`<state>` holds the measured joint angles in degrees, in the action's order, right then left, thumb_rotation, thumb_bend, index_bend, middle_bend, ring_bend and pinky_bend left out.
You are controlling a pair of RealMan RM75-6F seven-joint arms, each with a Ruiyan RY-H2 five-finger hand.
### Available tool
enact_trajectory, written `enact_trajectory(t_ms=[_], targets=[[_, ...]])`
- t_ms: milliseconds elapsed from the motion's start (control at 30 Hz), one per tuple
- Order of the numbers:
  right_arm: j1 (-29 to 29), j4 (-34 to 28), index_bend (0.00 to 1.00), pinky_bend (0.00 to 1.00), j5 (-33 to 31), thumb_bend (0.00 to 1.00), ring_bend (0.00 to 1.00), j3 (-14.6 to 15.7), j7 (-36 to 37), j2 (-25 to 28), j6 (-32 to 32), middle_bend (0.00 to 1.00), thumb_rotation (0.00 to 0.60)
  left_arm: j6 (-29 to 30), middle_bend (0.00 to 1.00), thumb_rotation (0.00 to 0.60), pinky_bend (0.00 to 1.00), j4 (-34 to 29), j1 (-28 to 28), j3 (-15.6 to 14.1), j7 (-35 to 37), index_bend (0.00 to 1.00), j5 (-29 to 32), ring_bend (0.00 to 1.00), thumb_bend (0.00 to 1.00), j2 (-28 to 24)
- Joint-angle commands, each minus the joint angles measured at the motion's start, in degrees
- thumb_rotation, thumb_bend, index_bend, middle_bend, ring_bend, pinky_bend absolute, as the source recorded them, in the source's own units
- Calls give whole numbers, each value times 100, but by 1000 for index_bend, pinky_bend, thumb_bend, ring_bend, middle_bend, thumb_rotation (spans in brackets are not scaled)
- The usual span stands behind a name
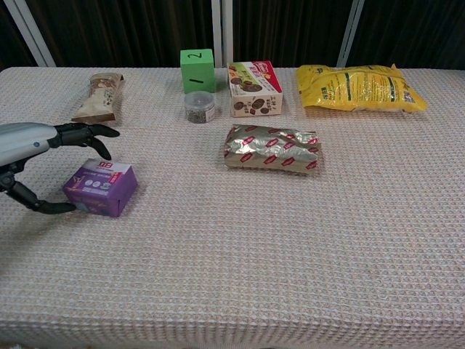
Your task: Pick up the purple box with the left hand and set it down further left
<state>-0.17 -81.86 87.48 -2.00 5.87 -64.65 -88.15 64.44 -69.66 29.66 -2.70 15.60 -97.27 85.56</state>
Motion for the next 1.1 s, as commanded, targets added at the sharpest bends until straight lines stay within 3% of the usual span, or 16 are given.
enact_trajectory(t_ms=[33,300,500,600,800,933,1100], targets=[[7,-1,0,0,-4,278,0,1,-11,-2,21,0,600,34,282,600,163,5,17,-15,96,37,26,47,282,9],[23,0,0,0,-7,280,0,18,-54,-35,85,0,600,116,462,600,164,58,51,-53,474,55,71,98,317,97],[28,22,0,0,-56,279,0,1,-29,-18,121,0,600,395,619,600,167,-80,40,45,367,72,86,199,337,-99],[45,7,0,0,-40,280,0,-9,-25,-11,123,0,600,624,662,600,167,-362,14,125,-144,73,39,230,337,-419],[98,36,0,0,-44,280,0,1,-19,-52,234,0,600,953,742,600,167,-1243,-87,239,-2031,75,-120,292,338,-1130],[107,39,0,0,-26,280,0,5,-20,-63,232,0,600,539,774,600,167,-1852,-60,233,-2752,75,156,322,338,-1521],[84,89,0,0,-40,281,0,18,39,-75,223,0,600,-140,776,600,167,-2063,88,251,-2913,84,659,326,338,-1692]])
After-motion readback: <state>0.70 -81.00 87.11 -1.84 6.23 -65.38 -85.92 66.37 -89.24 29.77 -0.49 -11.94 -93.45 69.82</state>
